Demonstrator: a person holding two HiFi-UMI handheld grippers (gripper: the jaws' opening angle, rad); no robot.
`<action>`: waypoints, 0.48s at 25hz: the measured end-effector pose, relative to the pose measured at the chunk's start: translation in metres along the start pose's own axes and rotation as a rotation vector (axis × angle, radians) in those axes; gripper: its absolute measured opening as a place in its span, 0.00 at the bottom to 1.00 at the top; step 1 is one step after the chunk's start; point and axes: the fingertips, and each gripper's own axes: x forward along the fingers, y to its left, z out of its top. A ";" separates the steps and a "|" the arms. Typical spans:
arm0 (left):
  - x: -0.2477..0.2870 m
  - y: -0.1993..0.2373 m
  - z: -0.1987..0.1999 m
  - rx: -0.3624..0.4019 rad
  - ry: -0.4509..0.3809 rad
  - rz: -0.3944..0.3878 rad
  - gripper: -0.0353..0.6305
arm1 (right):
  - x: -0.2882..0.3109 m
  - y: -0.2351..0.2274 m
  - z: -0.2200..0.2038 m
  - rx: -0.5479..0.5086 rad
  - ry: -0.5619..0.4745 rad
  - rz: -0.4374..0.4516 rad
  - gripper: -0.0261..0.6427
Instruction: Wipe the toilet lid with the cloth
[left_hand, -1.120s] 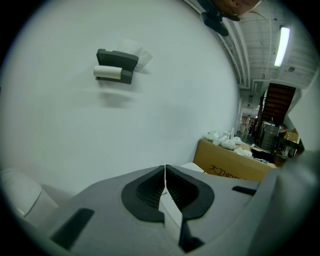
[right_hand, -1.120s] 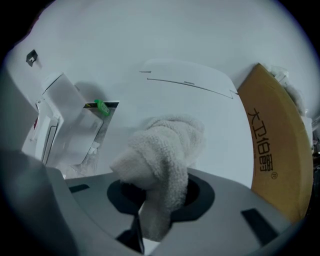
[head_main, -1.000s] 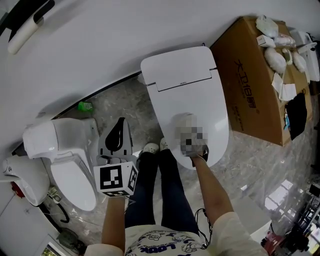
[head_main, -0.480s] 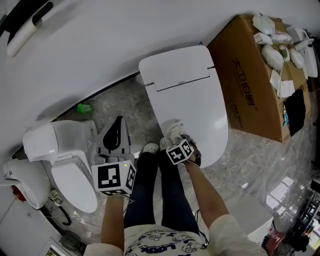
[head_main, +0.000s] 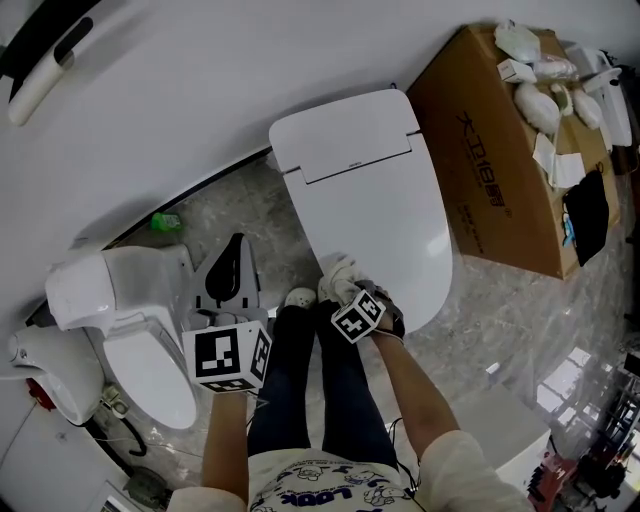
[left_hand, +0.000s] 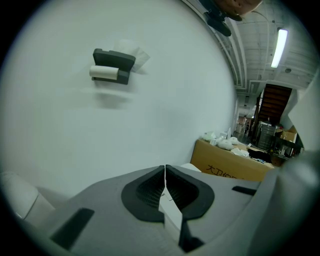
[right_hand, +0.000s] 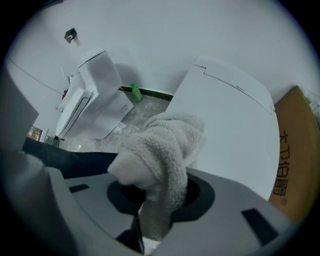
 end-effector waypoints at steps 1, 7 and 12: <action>0.000 -0.002 0.001 0.002 0.000 -0.002 0.07 | -0.002 0.000 -0.003 -0.016 0.000 0.003 0.19; 0.006 -0.014 0.003 0.007 0.003 -0.013 0.07 | -0.006 -0.015 -0.037 -0.010 0.032 0.021 0.19; 0.014 -0.026 0.006 0.015 0.002 -0.024 0.07 | -0.012 -0.051 -0.065 0.038 0.058 -0.009 0.20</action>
